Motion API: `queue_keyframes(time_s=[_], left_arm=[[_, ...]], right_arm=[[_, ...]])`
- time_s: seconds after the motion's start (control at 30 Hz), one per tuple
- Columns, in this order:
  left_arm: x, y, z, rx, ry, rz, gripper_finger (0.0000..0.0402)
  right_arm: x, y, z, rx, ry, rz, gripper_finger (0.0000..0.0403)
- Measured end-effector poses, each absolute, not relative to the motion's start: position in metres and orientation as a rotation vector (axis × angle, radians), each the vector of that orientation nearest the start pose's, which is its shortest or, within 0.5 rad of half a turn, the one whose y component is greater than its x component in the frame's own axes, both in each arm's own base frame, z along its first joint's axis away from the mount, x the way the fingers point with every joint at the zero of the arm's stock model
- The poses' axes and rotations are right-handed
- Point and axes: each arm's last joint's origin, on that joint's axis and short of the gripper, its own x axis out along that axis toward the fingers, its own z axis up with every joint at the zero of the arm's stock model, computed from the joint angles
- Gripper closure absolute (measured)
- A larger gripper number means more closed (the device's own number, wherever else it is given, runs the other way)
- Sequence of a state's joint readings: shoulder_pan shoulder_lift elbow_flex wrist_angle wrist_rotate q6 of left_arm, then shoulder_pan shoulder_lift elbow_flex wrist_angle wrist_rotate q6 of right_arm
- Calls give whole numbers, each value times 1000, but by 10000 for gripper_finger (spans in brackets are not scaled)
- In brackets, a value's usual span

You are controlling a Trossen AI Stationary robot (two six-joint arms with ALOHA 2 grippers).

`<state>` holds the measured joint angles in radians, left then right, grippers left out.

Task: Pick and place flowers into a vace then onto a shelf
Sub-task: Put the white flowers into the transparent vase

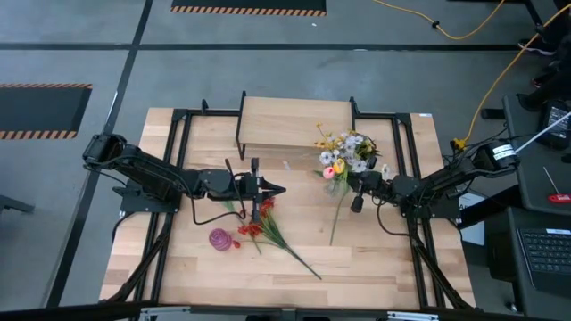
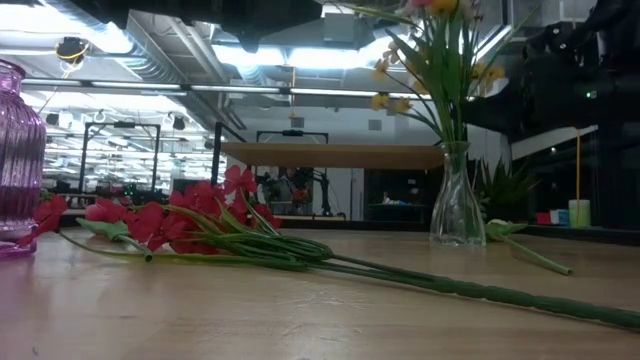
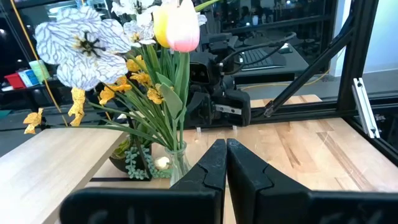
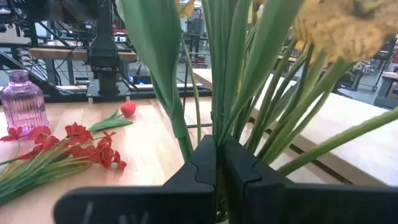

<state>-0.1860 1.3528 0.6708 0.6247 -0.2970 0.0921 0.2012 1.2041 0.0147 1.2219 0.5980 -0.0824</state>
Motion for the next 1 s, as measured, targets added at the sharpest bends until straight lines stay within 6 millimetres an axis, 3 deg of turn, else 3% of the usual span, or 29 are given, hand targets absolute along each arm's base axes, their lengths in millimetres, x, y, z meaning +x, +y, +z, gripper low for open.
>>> queue_keyframes(time_s=[0.4, 0.8, 1.0], left_arm=[[283, -45, 248, 106, 61, 108, 394], [283, -45, 248, 105, 61, 107, 394], [283, -45, 248, 105, 60, 106, 398]], right_arm=[[164, 17, 145, -78, 15, -396, 393], [164, 17, 145, -69, 10, -399, 293], [164, 17, 145, -56, 9, -399, 269]])
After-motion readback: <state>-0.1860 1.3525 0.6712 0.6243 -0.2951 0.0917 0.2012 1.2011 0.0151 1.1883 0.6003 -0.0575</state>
